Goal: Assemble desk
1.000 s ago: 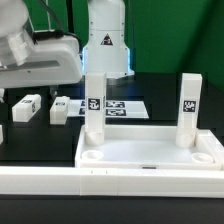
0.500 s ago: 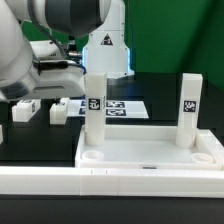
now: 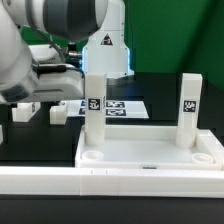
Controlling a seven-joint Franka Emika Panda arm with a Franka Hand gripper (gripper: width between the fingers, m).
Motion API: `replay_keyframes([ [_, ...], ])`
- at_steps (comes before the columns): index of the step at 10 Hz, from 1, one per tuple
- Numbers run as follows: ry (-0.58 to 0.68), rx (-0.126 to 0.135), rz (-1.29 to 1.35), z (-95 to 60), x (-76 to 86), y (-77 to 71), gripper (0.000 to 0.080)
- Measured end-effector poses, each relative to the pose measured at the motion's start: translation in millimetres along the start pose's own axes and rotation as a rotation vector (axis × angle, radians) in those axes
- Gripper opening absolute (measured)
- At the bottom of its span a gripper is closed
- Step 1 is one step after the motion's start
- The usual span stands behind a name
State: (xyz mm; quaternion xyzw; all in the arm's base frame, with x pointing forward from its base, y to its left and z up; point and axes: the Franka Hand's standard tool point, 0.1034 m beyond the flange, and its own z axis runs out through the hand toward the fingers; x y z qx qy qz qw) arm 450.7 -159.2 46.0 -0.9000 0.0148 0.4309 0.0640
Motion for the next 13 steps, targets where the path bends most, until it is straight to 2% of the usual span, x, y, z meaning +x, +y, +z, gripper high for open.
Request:
replay_keyframes([
  [2,0.0,0.0,0.0,0.5,0.5,0.6,0.0649],
  [6,-0.027,0.01,0.048,22.4,-4.7,-1.1,0.0649],
  [9,-0.03,0.012,0.047,23.0,-5.1,-0.3,0.0649],
  [10,-0.031,0.021,0.059,19.6,-6.8,2.4,0.0649],
  [13,-0.026,0.016,0.066,20.3,-4.6,1.8,0.0649],
])
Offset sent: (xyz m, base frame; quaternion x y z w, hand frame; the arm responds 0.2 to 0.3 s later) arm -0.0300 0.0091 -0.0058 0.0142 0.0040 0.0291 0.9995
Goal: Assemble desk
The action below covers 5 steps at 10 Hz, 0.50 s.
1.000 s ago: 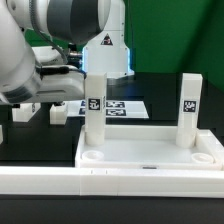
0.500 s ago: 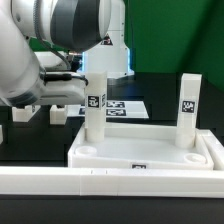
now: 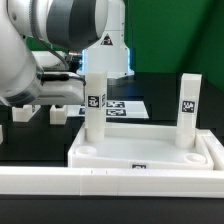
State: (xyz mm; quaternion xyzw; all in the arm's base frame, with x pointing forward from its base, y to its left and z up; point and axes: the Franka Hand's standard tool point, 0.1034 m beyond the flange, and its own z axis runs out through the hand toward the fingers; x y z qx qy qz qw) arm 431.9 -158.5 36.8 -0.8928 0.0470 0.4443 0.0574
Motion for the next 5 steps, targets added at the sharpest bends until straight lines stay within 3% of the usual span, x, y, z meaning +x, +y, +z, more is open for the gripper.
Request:
replay_keyframes([
  [2,0.0,0.004,0.009,0.4,0.2,-1.1,0.0649],
  [3,0.0,0.019,0.043,0.6,0.4,-4.7,0.0649],
  [5,0.001,0.015,0.086,-0.6,1.3,-7.6,0.0649],
])
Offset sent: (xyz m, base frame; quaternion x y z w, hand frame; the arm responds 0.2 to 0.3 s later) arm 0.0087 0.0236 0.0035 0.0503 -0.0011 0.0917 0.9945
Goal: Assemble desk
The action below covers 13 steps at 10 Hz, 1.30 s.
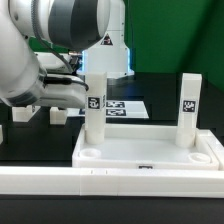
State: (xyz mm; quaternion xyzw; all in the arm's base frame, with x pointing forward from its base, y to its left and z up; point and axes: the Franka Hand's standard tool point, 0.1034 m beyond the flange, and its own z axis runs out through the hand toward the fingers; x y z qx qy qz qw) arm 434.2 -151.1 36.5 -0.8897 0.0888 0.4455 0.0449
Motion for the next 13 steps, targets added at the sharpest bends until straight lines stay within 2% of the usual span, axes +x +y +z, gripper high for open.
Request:
replay_keyframes([
  [5,0.008,0.001,-0.004,2.9,-0.3,0.9,0.0649],
  [8,0.018,-0.002,0.006,24.0,-2.8,3.1,0.0649],
  [13,0.024,0.003,0.009,20.2,-2.2,2.3,0.0649],
])
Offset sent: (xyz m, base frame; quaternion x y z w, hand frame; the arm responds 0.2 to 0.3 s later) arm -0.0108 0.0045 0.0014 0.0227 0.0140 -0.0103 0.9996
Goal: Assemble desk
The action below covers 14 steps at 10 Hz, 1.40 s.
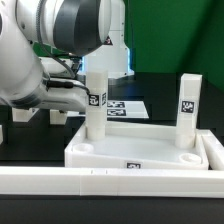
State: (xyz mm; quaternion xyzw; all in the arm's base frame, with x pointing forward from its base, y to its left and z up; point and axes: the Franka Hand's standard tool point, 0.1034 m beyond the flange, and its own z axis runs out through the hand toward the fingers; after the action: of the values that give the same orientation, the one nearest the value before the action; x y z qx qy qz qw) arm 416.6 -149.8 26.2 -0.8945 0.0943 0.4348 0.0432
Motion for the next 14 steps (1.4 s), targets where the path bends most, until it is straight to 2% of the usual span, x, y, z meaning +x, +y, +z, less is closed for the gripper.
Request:
replay_keyframes([
  [3,0.014,-0.014,0.01,-7.1,-3.5,-0.8,0.0649],
  [5,0.012,-0.011,0.012,-5.9,-3.2,0.7,0.0649],
  [7,0.008,0.006,0.019,-2.8,-5.2,5.3,0.0649],
  [8,0.013,0.045,0.037,-1.6,-5.4,7.4,0.0649],
  [10,0.026,0.144,0.077,-0.8,-5.3,7.9,0.0649],
  [11,0.031,0.15,0.09,-2.5,-5.3,8.1,0.0649],
  [14,0.027,0.147,0.088,-0.6,-4.6,7.7,0.0649],
])
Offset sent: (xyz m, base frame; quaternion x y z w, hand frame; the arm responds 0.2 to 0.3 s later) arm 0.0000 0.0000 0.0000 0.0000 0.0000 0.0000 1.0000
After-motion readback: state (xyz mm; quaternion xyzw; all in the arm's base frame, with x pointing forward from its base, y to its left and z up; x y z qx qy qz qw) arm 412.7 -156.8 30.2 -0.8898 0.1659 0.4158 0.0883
